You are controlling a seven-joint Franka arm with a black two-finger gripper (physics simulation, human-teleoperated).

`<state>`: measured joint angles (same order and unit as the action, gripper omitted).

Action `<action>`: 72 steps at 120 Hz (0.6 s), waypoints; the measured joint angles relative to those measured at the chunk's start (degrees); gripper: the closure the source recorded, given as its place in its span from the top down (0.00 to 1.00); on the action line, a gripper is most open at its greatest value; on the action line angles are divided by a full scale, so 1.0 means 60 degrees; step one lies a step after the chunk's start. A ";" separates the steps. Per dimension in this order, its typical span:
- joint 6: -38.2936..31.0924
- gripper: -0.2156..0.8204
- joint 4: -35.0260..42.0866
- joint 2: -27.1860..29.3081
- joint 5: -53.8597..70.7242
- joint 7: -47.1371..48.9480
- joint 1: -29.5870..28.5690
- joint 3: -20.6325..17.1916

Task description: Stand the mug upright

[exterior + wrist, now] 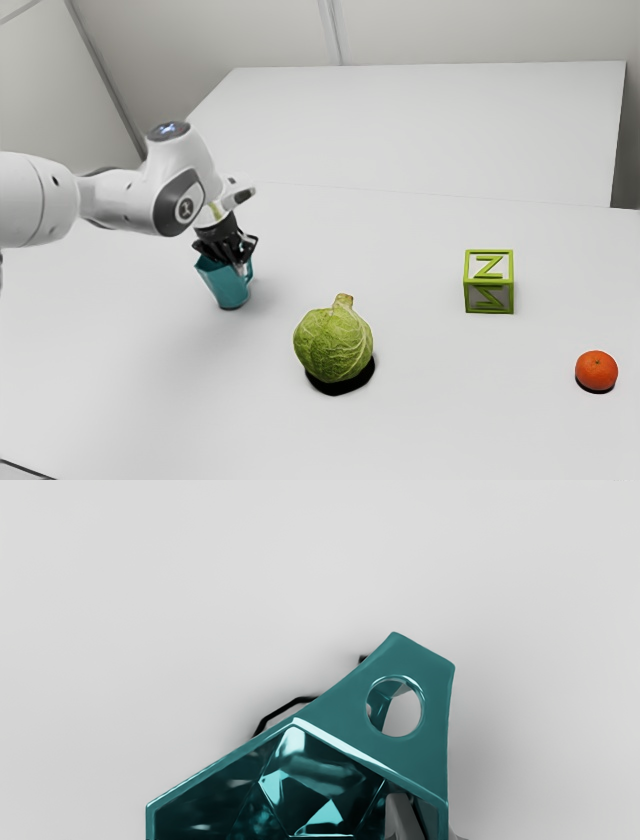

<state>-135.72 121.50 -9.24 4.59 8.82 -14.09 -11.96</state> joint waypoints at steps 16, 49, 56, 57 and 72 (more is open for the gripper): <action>-0.0010 0.31 -0.0040 0.0057 -0.0001 0.0226 0.0006 -0.0078; 0.0108 0.66 -0.0112 0.0698 0.0057 0.0536 0.0020 -0.0060; 0.0184 0.69 -0.0175 0.0934 0.0062 0.0585 0.0053 -0.0048; 0.0212 0.70 -0.0212 0.0959 0.0062 0.0591 0.0063 -0.0043; 0.1288 0.74 -0.1400 0.1130 0.0067 0.0670 0.0164 -0.0016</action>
<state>-127.99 113.11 -2.46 4.99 12.84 -13.10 -12.06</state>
